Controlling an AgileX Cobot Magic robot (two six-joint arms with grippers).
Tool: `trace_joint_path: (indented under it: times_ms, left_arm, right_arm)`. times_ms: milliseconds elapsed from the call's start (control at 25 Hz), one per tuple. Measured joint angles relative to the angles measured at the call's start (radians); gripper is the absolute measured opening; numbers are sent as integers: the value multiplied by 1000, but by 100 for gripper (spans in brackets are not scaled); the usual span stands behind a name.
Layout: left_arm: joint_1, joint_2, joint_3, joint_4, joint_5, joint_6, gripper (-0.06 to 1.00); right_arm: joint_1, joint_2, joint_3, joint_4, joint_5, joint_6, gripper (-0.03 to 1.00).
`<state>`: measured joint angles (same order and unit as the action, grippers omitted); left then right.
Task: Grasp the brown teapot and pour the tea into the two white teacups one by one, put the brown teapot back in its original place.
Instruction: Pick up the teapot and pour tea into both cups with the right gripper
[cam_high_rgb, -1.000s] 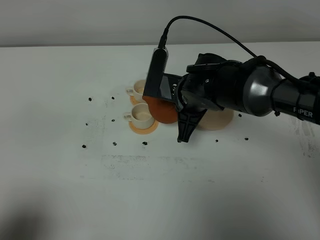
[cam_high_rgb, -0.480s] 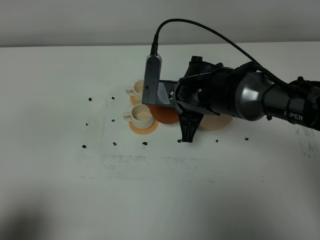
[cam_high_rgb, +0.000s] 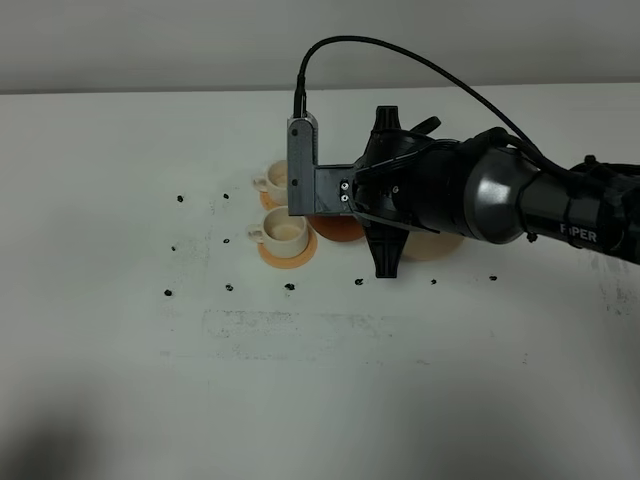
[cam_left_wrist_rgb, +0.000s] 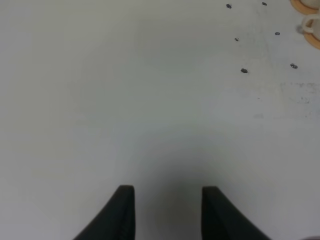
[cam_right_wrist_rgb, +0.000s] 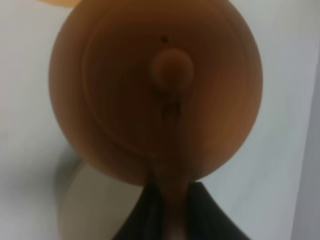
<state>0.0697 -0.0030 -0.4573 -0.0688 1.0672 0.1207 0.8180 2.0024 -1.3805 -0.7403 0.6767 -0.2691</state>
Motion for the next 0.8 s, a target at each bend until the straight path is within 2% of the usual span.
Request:
trace_joint_path:
  times_ms: [800]
  left_arm:
    - [0, 0, 0, 0, 0, 0, 35]
  right_arm:
    - [20, 11, 0, -105, -12, -59, 12]
